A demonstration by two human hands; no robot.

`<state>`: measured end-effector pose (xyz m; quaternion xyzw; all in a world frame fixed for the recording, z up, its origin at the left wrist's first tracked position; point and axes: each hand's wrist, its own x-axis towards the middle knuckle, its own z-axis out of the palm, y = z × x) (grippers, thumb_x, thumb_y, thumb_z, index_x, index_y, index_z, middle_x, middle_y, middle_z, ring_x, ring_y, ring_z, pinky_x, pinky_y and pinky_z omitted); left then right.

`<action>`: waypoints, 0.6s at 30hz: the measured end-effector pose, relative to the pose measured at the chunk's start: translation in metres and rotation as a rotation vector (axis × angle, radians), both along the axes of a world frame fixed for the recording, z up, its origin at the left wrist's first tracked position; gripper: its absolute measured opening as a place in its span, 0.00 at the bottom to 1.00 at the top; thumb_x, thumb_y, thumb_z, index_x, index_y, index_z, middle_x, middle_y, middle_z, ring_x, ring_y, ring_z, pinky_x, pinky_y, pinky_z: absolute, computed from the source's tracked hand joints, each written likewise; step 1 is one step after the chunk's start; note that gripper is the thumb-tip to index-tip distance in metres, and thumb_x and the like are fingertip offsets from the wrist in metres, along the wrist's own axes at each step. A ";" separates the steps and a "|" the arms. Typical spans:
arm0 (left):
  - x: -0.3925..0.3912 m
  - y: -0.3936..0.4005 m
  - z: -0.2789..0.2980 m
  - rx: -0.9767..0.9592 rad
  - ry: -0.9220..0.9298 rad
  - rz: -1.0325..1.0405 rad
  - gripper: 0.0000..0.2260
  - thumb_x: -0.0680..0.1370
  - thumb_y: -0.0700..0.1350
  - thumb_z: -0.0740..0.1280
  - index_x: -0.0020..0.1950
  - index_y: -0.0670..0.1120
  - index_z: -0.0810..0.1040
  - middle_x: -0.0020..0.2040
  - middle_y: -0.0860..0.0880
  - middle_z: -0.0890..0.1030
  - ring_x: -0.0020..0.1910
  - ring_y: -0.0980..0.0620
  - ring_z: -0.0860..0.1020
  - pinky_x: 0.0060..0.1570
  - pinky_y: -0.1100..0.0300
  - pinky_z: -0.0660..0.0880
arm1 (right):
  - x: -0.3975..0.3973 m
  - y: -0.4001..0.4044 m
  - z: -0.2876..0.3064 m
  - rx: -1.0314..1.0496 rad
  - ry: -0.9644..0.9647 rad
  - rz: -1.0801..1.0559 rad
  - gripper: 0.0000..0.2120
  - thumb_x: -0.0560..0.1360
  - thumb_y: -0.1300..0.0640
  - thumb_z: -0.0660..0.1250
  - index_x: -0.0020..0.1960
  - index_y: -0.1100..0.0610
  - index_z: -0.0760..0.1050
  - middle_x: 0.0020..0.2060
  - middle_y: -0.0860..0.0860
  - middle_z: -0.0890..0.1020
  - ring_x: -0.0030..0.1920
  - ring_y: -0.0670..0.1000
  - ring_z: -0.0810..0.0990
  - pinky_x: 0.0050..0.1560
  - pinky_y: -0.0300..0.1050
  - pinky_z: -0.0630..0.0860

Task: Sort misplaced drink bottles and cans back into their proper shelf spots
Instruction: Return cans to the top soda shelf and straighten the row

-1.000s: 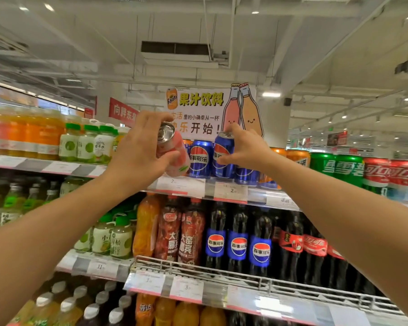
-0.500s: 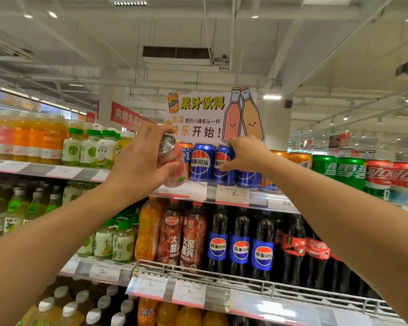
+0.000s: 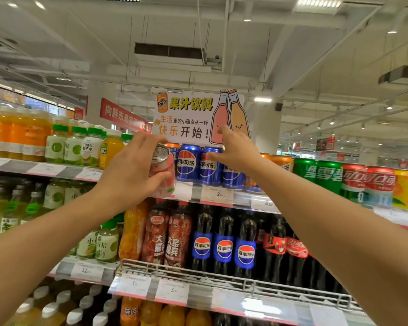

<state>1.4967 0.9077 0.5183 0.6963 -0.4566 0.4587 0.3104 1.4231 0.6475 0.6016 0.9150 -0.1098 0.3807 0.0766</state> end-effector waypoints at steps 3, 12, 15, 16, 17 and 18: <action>-0.005 -0.003 -0.001 -0.012 0.037 -0.021 0.31 0.71 0.50 0.78 0.70 0.50 0.68 0.64 0.49 0.72 0.60 0.47 0.75 0.55 0.52 0.75 | -0.020 0.010 -0.007 -0.040 -0.025 0.053 0.29 0.77 0.44 0.72 0.72 0.55 0.69 0.62 0.53 0.81 0.60 0.56 0.78 0.57 0.54 0.80; -0.029 -0.033 -0.001 -0.051 0.302 -0.120 0.30 0.70 0.52 0.78 0.68 0.53 0.70 0.62 0.50 0.73 0.56 0.52 0.75 0.54 0.53 0.76 | -0.092 0.051 -0.050 0.229 -0.029 0.367 0.22 0.76 0.46 0.74 0.66 0.52 0.74 0.53 0.49 0.84 0.49 0.50 0.84 0.53 0.55 0.83; -0.039 -0.043 0.002 -0.077 0.436 -0.190 0.27 0.70 0.51 0.78 0.65 0.56 0.72 0.59 0.49 0.75 0.53 0.51 0.77 0.51 0.52 0.78 | -0.107 0.047 -0.074 0.297 0.004 0.378 0.27 0.74 0.44 0.76 0.68 0.52 0.73 0.56 0.48 0.83 0.53 0.48 0.82 0.55 0.51 0.82; -0.043 -0.047 0.003 -0.090 0.478 -0.220 0.26 0.69 0.51 0.79 0.63 0.56 0.72 0.58 0.50 0.76 0.51 0.52 0.77 0.49 0.53 0.77 | -0.111 0.046 -0.082 0.310 0.007 0.375 0.30 0.73 0.43 0.76 0.70 0.53 0.72 0.58 0.48 0.82 0.55 0.48 0.82 0.56 0.50 0.82; -0.048 -0.052 0.003 -0.097 0.514 -0.249 0.25 0.69 0.50 0.79 0.63 0.55 0.73 0.57 0.50 0.77 0.51 0.52 0.78 0.48 0.54 0.77 | -0.115 0.046 -0.089 0.323 0.004 0.367 0.33 0.72 0.42 0.77 0.71 0.53 0.70 0.60 0.49 0.82 0.57 0.49 0.81 0.56 0.50 0.81; -0.053 -0.057 0.003 -0.103 0.547 -0.280 0.25 0.69 0.50 0.79 0.63 0.55 0.73 0.56 0.50 0.77 0.50 0.52 0.78 0.46 0.55 0.76 | -0.118 0.045 -0.096 0.336 -0.006 0.353 0.36 0.71 0.41 0.77 0.73 0.53 0.68 0.62 0.50 0.81 0.58 0.49 0.81 0.56 0.50 0.81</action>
